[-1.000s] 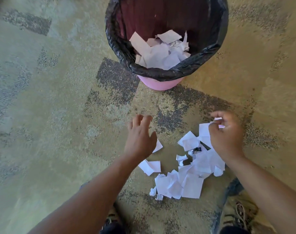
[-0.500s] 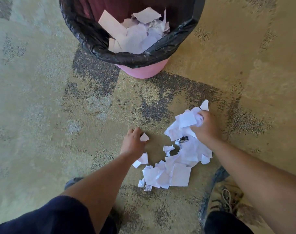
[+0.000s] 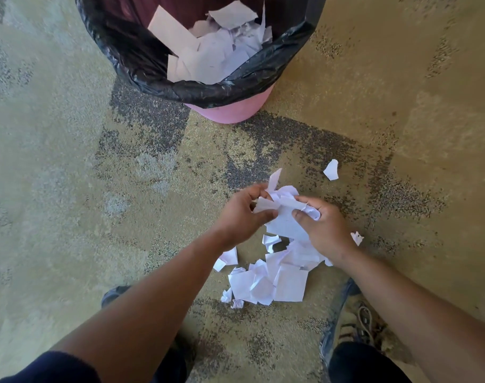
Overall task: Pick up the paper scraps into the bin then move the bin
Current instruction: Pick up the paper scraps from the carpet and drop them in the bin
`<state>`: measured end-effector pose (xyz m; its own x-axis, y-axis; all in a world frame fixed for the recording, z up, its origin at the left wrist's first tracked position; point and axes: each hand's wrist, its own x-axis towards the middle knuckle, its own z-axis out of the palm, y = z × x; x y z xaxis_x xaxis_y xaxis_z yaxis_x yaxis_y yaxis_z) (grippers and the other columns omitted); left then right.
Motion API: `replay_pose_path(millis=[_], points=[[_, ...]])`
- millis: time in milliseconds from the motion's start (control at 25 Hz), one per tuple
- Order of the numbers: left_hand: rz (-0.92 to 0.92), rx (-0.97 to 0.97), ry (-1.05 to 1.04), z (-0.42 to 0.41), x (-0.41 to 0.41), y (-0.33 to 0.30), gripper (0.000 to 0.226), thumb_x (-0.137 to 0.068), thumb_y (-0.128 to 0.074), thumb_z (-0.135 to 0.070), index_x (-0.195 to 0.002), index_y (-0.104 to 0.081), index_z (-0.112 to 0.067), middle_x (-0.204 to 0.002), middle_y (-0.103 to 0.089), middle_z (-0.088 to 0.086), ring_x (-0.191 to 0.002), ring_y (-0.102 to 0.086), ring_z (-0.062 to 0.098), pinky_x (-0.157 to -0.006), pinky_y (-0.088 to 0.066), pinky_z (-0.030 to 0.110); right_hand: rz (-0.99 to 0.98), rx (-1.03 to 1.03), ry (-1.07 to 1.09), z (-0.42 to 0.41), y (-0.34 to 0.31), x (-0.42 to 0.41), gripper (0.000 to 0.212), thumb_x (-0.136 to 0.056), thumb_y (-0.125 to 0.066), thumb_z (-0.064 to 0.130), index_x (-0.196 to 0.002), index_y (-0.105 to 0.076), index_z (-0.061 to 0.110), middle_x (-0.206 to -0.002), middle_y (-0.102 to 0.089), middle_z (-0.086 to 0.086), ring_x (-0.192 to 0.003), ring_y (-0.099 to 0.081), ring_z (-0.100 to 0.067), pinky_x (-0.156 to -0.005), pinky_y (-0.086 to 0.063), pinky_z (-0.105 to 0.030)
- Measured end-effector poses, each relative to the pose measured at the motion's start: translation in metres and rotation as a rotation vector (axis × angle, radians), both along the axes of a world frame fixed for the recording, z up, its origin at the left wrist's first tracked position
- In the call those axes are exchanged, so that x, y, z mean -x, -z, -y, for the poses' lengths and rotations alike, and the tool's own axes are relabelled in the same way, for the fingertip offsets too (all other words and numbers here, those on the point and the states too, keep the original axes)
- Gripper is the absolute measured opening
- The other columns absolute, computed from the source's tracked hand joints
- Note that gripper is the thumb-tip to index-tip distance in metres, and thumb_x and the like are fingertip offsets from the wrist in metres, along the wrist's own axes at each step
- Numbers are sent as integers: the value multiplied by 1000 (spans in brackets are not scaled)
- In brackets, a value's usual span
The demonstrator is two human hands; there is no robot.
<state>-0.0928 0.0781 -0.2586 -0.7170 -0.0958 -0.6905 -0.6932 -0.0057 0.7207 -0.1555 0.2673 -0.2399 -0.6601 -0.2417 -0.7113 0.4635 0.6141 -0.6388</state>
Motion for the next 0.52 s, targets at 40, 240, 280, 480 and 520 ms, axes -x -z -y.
replay_pose_path(millis=[40,240,280,480,520], points=[[32,10,8,1,-1,-1,23,-80,-82,-7,-88,-66,-22,-125,-70,3,-84,-69,25,-83,-58,48,20,20,6,2,-1,-1,27,-97,-64,10,-110,-68,34,-97,-68,22,-80,-61,16,-68,-42,-3],[52,219,80,15,-10,-7,31,-86,-77,-9,-95,-55,-29,-73,-60,-9,-55,-50,1,-57,-43,23,42,91,-7,17,1,-3,40,-93,-66,6,-118,-62,36,-113,-65,21,-97,-62,-2,-83,-50,-15],[60,266,62,18,-11,-8,30,-87,-76,-10,-102,-56,-28,-72,-58,-12,-54,-49,-2,-55,-39,19,35,70,12,18,1,-3,37,-92,-68,7,-115,-63,35,-113,-67,16,-95,-63,-6,-85,-52,-25],[164,330,-53,28,-23,-1,19,-94,-70,-12,-110,-72,-21,-91,-69,-8,-68,-57,7,-59,-41,15,126,18,207,17,-2,-7,17,-93,-68,8,-93,-70,25,-81,-71,-1,-52,-61,-8,-62,-55,-37],[179,306,-82,27,-26,-2,15,-95,-68,-11,-106,-73,-21,-85,-67,-10,-61,-53,4,-55,-40,12,132,16,212,17,-4,-9,14,-93,-69,9,-93,-71,23,-79,-70,-3,-52,-61,-9,-60,-54,-35]])
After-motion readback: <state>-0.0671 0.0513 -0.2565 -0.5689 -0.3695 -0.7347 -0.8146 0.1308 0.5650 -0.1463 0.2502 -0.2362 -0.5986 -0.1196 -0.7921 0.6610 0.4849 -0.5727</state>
